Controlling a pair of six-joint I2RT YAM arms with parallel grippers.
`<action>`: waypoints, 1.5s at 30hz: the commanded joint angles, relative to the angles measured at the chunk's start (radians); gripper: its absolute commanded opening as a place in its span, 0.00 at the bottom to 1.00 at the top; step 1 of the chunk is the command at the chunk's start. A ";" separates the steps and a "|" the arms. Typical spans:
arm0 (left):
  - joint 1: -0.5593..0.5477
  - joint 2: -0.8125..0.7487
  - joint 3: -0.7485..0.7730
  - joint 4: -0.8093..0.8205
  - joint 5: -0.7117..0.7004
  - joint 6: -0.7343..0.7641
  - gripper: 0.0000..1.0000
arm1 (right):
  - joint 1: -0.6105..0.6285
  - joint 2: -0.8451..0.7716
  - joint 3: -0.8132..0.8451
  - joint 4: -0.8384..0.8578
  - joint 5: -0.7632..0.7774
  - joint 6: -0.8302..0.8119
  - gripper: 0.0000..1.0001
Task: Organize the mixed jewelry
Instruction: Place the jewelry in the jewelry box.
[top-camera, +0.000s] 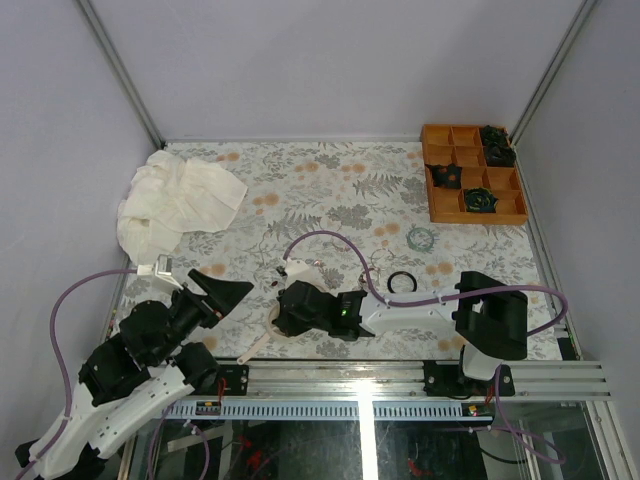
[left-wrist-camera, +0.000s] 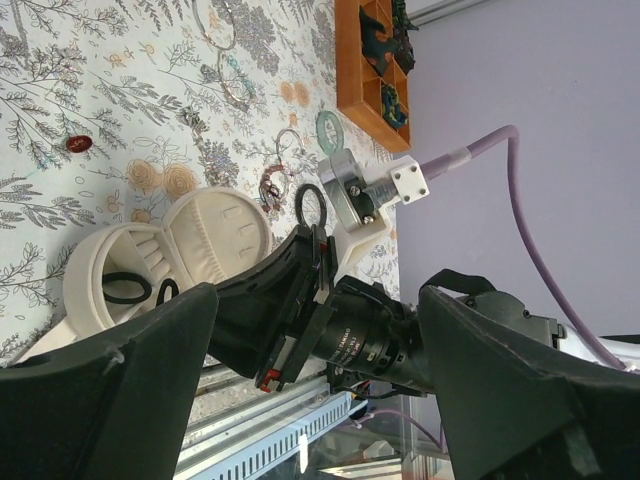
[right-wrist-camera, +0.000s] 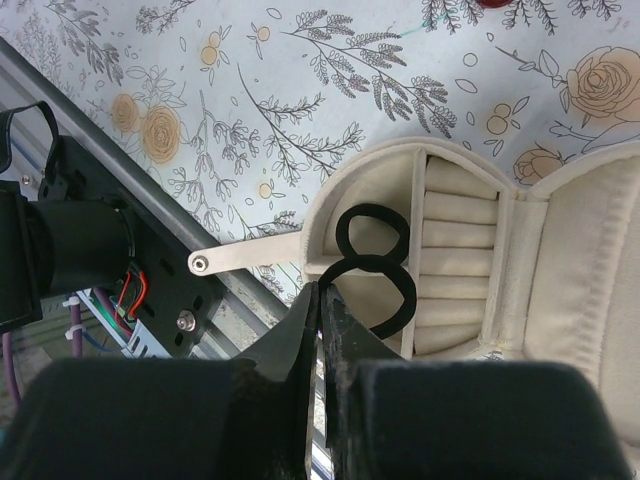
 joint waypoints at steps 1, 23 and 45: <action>-0.001 -0.021 0.005 0.007 0.009 -0.011 0.81 | 0.012 0.009 0.030 0.021 0.055 0.012 0.00; 0.000 -0.022 0.002 0.005 0.011 -0.018 0.80 | 0.048 0.059 0.047 0.023 0.073 0.000 0.11; 0.000 -0.013 0.002 0.004 0.017 -0.024 0.79 | 0.071 0.036 0.177 -0.149 0.181 -0.134 0.24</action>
